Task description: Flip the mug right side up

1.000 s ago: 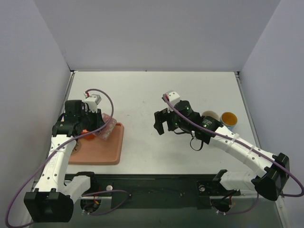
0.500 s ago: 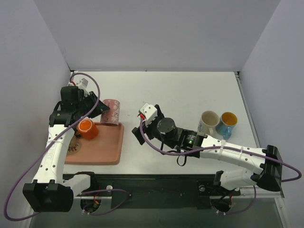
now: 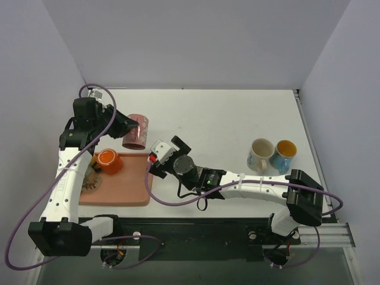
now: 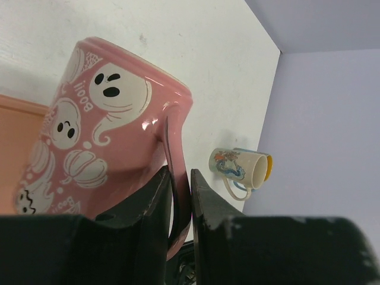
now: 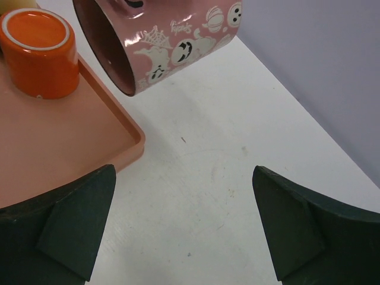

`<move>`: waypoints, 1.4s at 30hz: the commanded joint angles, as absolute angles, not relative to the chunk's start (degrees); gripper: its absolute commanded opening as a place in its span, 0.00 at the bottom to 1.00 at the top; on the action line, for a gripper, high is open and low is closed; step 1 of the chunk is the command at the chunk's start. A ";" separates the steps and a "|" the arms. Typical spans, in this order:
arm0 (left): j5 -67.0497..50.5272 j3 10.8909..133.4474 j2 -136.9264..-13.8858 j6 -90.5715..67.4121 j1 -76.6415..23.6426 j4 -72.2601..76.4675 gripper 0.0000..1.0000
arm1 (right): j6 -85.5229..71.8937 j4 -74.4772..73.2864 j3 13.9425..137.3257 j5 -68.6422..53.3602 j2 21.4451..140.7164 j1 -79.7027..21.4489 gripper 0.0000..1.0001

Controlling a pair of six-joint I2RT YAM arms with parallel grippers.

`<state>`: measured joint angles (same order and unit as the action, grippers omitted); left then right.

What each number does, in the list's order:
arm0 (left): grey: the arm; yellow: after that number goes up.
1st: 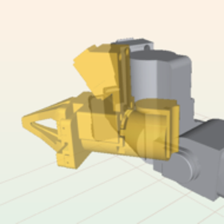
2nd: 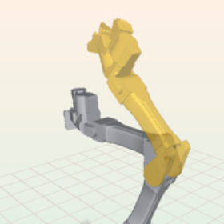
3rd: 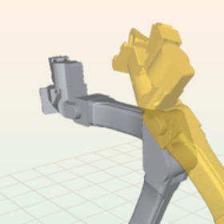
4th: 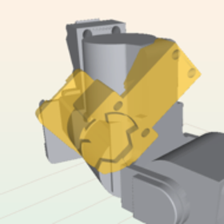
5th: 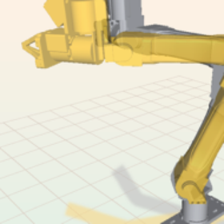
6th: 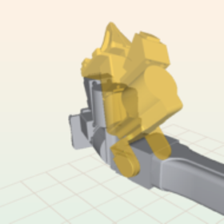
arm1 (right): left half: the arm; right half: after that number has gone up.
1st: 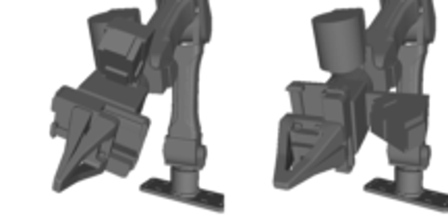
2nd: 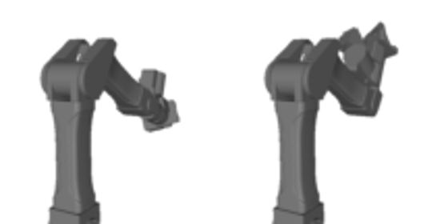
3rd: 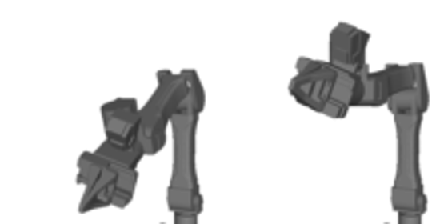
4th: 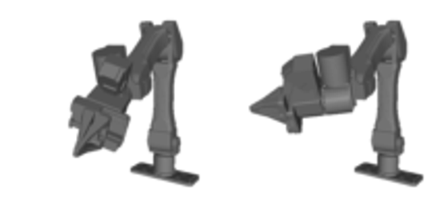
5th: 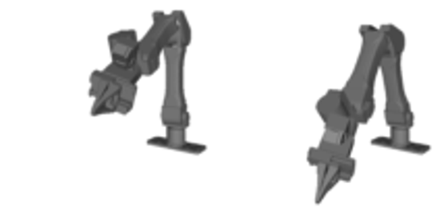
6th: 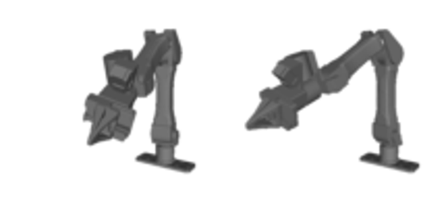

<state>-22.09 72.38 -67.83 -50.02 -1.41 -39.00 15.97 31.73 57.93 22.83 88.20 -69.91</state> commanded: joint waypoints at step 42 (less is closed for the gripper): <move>-25.31 74.35 -67.85 -59.33 -0.62 -34.72 0.00 | 18.54 42.63 66.61 28.73 95.53 -74.00 0.96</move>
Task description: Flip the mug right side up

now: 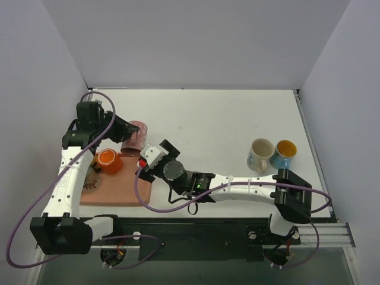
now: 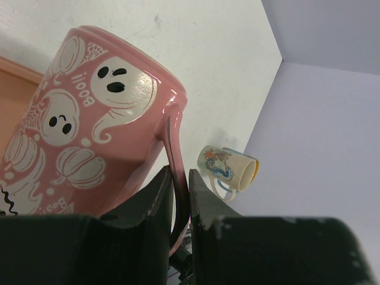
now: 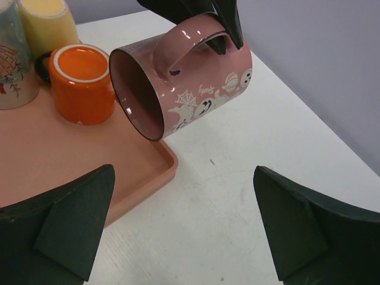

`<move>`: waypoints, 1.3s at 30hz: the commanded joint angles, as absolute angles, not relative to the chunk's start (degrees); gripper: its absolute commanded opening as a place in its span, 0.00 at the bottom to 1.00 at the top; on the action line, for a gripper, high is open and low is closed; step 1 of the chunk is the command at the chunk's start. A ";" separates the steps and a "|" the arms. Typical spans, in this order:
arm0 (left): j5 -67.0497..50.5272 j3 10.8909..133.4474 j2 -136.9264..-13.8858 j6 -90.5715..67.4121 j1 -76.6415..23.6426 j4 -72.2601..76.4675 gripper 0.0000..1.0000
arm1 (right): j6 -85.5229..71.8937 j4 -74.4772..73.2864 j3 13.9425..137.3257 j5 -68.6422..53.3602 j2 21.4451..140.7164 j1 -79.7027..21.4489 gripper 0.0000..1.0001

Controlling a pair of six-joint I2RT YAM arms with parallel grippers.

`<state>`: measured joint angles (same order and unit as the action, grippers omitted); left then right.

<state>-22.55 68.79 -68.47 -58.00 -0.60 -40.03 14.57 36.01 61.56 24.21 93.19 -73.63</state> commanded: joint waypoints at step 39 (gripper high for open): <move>-27.51 74.62 -66.71 -65.74 -2.46 -34.10 0.00 | 33.75 57.39 76.73 48.78 113.38 -72.95 0.50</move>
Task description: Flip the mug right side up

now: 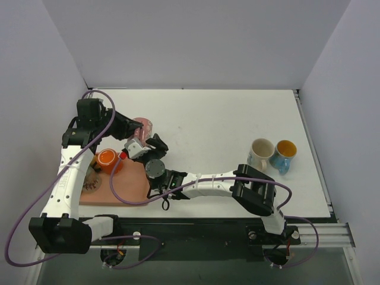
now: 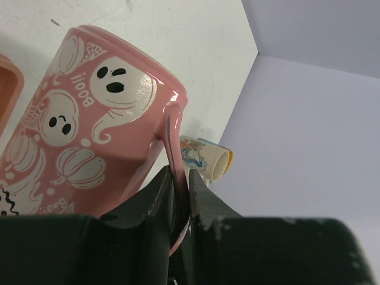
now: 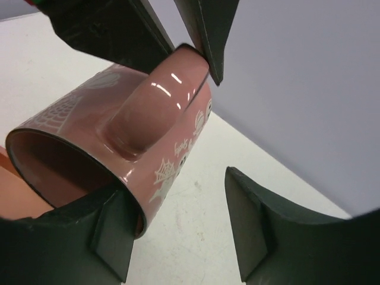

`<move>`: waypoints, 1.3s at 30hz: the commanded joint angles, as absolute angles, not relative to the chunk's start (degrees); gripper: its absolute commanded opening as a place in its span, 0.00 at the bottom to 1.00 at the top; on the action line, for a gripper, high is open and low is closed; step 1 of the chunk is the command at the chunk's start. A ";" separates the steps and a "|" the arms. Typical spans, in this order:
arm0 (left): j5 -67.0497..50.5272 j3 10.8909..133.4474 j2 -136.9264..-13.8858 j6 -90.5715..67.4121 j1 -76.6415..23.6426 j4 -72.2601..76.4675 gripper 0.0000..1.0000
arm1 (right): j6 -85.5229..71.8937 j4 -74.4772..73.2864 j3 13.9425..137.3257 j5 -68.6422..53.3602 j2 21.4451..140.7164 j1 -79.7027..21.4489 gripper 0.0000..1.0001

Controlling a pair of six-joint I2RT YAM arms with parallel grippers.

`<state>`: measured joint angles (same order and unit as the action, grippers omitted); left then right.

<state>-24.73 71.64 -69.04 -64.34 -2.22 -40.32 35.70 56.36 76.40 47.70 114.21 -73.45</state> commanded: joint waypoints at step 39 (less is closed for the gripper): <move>-25.49 60.02 -68.91 -46.62 -2.29 -26.36 0.71 | -4.92 -13.06 63.28 18.31 77.00 -54.51 0.00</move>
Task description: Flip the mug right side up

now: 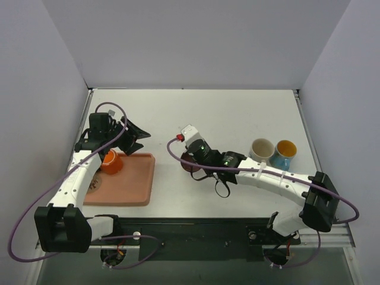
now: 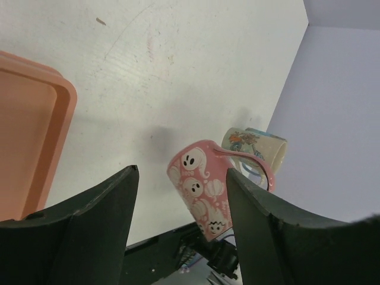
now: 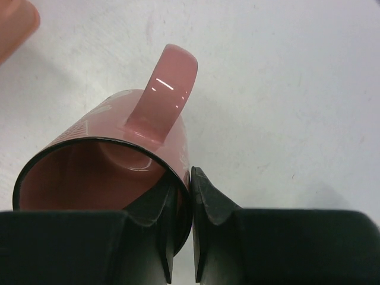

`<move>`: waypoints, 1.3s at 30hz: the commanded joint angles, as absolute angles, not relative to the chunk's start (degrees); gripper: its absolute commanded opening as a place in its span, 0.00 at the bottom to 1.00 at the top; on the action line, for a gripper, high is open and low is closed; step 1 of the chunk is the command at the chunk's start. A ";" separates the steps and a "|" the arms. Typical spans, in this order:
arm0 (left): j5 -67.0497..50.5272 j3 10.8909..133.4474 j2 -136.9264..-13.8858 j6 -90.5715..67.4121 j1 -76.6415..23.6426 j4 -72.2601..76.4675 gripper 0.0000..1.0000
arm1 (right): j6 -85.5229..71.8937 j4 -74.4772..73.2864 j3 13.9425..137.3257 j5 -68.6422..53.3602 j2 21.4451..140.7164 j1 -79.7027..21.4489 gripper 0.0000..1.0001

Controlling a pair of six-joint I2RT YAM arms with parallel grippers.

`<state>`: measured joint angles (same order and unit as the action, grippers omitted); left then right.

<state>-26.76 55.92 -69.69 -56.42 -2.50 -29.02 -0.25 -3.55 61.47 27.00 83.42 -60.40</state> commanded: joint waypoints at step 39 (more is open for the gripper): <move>-12.91 72.24 -68.29 18.98 6.15 -51.24 0.70 | 6.24 -28.74 65.39 -6.24 85.08 -20.22 0.32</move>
